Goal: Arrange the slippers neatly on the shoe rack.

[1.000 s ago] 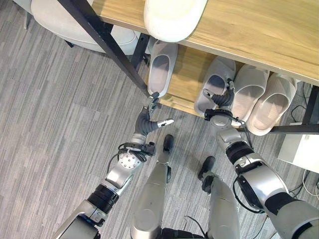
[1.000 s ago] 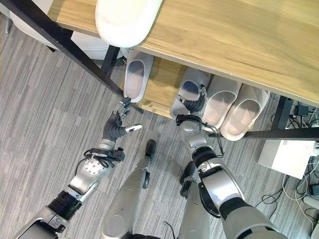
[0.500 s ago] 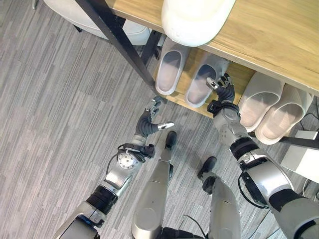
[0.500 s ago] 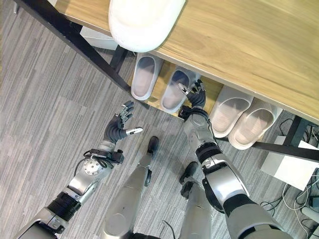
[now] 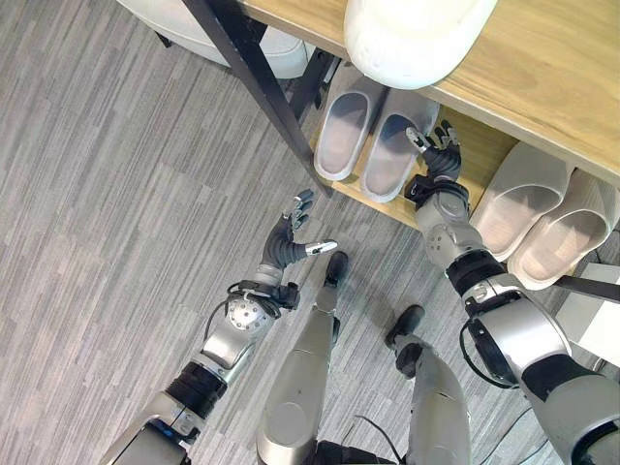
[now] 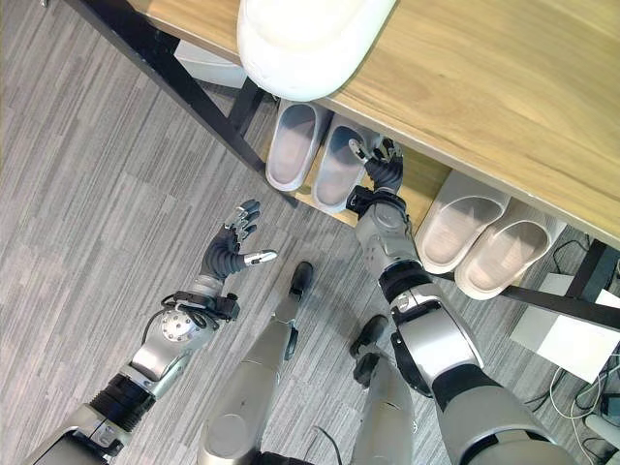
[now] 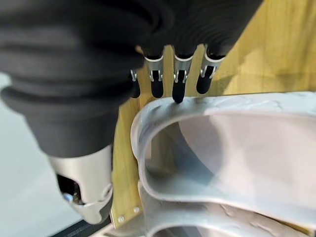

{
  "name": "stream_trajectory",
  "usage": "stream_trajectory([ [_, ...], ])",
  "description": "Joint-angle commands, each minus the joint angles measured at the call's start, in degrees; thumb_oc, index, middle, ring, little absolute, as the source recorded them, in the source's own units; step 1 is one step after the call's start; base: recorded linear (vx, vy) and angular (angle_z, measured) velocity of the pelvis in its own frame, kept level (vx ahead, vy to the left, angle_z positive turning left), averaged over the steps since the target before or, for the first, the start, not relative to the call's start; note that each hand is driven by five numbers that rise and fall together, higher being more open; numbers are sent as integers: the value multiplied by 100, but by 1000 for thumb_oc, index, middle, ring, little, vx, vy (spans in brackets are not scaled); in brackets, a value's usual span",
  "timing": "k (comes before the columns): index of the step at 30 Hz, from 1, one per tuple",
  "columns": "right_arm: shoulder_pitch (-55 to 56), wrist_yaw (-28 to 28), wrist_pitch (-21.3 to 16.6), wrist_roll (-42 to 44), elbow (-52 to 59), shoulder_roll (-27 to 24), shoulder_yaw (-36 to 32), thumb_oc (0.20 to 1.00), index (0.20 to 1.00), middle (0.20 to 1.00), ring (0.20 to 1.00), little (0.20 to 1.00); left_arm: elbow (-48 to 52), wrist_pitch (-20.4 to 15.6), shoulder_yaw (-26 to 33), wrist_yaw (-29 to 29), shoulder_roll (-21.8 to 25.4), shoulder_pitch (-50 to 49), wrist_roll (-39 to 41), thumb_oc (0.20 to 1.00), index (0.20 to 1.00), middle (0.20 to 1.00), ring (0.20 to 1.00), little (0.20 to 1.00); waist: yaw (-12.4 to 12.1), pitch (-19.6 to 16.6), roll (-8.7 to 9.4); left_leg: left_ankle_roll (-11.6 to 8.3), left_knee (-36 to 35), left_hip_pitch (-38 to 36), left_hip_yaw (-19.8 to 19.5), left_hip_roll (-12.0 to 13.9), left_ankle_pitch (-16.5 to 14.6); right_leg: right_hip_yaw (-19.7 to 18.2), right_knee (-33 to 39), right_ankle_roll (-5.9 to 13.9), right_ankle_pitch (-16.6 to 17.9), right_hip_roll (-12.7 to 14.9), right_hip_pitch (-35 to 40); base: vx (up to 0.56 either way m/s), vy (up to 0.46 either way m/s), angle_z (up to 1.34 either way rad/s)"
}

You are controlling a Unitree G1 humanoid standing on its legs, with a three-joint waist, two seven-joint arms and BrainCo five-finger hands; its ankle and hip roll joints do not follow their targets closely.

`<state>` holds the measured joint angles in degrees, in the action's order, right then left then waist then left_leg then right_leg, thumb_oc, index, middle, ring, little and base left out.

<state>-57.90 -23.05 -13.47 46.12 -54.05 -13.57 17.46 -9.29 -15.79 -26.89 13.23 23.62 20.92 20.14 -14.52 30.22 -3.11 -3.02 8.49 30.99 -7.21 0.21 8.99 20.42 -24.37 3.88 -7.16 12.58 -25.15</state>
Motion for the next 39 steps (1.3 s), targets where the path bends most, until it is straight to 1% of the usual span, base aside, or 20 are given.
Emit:
stream_trajectory([
  [1,441,32,37,-270,334,-10,-15,1000,1000,1000,1000,1000,213,-160,-177,-77,5,0,134,1000,1000,1000,1000,1000,-79,-78,15,-215,202,-345,247,122,-934,-344,352,359,-190,161,489,-31,-9,-4],
  [2,596,46,78,-344,416,32,-10,1000,1000,1000,1000,1000,190,-134,-152,-97,2,-36,159,1000,1000,1000,1000,1000,-51,-93,39,-216,160,-423,258,142,-925,-356,418,353,-161,141,561,-120,14,-5],
  [3,813,68,116,-448,537,42,-20,1000,1000,1000,1000,1000,170,-118,-113,-130,-4,-88,209,1000,1000,1000,1000,1000,-31,-115,50,-192,83,-470,273,166,-746,-326,557,322,35,114,619,-19,-21,-8],
  [4,829,64,121,-452,545,44,-14,1000,1000,1000,1000,1000,167,-116,-113,-130,-8,-98,211,1000,1000,1000,1000,1000,-20,-140,74,-220,66,-553,267,172,-893,-362,545,354,-106,106,685,0,-16,-11],
  [5,946,70,203,-602,572,47,6,1000,1000,1000,1000,1000,134,-101,-84,-151,-9,-167,239,1000,1000,1000,1000,1000,2,-180,90,-219,19,-651,275,189,-886,-369,632,347,-79,89,787,43,-18,-16],
  [6,1438,95,454,-1406,836,-89,121,1000,1000,1000,1000,1000,50,-38,55,-214,24,-388,322,1000,1000,1000,1000,1000,102,-348,145,-201,-192,-928,356,252,-677,-349,978,321,199,24,1092,-29,10,-20],
  [9,2123,166,663,-2210,1256,-135,213,1000,1000,1000,1000,1000,-38,30,263,-257,-50,-688,464,1000,1000,1000,1000,1000,250,-641,229,-223,-482,-1353,457,332,-592,-340,1381,344,344,-62,1501,57,-12,-25],
  [11,2888,341,658,-2749,1895,-74,254,1000,1000,1000,1000,1000,-246,125,405,-302,-173,-922,452,1000,1000,1000,1000,1000,427,-997,303,-253,-802,-1764,580,372,-490,-355,1765,387,481,-138,1880,127,-14,-11],
  [12,2897,339,663,-2752,1905,-77,254,1000,1000,1000,1000,1000,-247,125,403,-302,-176,-924,452,1000,1000,1000,1000,1000,432,-1015,298,-249,-815,-1746,573,373,-467,-346,1793,388,510,-144,1872,162,0,-15],
  [13,3432,655,578,-3086,2454,-216,276,1000,1000,1000,1000,1000,-441,208,472,-450,-224,-1090,321,1000,1000,1000,1000,1000,578,-1260,324,-284,-1029,-2002,678,396,-393,-351,2019,420,576,-190,2081,124,-9,-32],
  [17,4284,1128,483,-3228,3174,-473,151,1000,1000,1000,1000,1000,-672,312,558,-701,-155,-1356,-70,1000,1000,1000,1000,1000,810,-1597,355,-329,-1304,-2379,828,422,-336,-358,2346,467,687,-251,2395,89,-5,-24],
  [19,5252,1610,516,-3334,3620,-590,24,1000,1000,1000,1000,1000,-942,431,652,-933,-144,-1652,-372,1000,1000,1000,1000,1000,1094,-1932,332,-337,-1349,-2681,1011,420,-438,-452,2591,494,749,-274,2656,104,17,-27],
  [22,5743,1833,570,-3480,3636,-612,-6,1000,1000,1000,1000,1000,-1064,492,669,-1125,-173,-1775,-485,1000,1000,1000,1000,1000,1252,-2101,327,-321,-1349,-2881,1139,431,-521,-573,2671,500,770,-285,2783,57,6,-33],
  [26,6130,2066,616,-3548,3300,-567,11,1000,1000,1000,1000,1000,-1260,601,390,-1516,-145,-1738,-809,1000,1000,1000,1000,1000,1484,-2219,312,-285,-1349,-3105,1322,463,-632,-767,2750,513,800,-299,2881,46,-3,-31],
  [28,6277,2209,701,-3616,3037,-548,44,1000,1000,1000,1000,1000,-1160,676,-20,-1864,7,-1604,-1464,1000,1000,1000,1000,1000,1728,-2266,269,-255,-1349,-3235,1508,495,-705,-969,2771,523,829,-305,2862,31,-1,-37],
  [29,6278,2210,702,-3616,3038,-548,42,1000,1000,1000,1000,1000,-1159,677,-20,-1864,6,-1605,-1467,1000,1000,1000,1000,1000,1722,-2265,269,-255,-1349,-3239,1512,496,-707,-974,2771,523,829,-305,2862,11,-1,-38],
  [34,6319,2312,724,-3639,2972,-645,99,1000,1000,1000,1000,1000,-288,526,-833,-2333,293,-1049,-2156,1000,1000,1000,1000,1000,1940,-2300,197,-245,-1349,-3316,1639,516,-789,-1120,2816,544,869,-313,2836,7,-4,-25],
  [37,6333,2346,676,-3605,3018,-749,163,1000,1000,1000,1000,1000,707,388,-1300,-2668,470,-464,-1651,1000,1000,1000,1000,1000,2002,-2304,174,-248,-1349,-3343,1667,516,-822,-1146,2832,570,885,-305,2857,6,-14,-11],
  [38,6325,2339,664,-3607,3000,-763,199,1000,1000,1000,1000,1000,1033,363,-1397,-2788,485,-259,-1223,1000,1000,1000,1000,1000,2015,-2307,169,-251,-1349,-3351,1680,518,-828,-1145,2837,579,885,-303,2868,7,-20,-5],
  [39,6322,2321,657,-3626,3060,-783,257,1000,1000,1000,1000,1000,1558,376,-1412,-2949,368,7,-205,1000,1000,1000,1000,1000,2040,-2327,161,-251,-1349,-3356,1691,508,-829,-1156,2849,586,894,-300,2885,6,-22,-5],
])
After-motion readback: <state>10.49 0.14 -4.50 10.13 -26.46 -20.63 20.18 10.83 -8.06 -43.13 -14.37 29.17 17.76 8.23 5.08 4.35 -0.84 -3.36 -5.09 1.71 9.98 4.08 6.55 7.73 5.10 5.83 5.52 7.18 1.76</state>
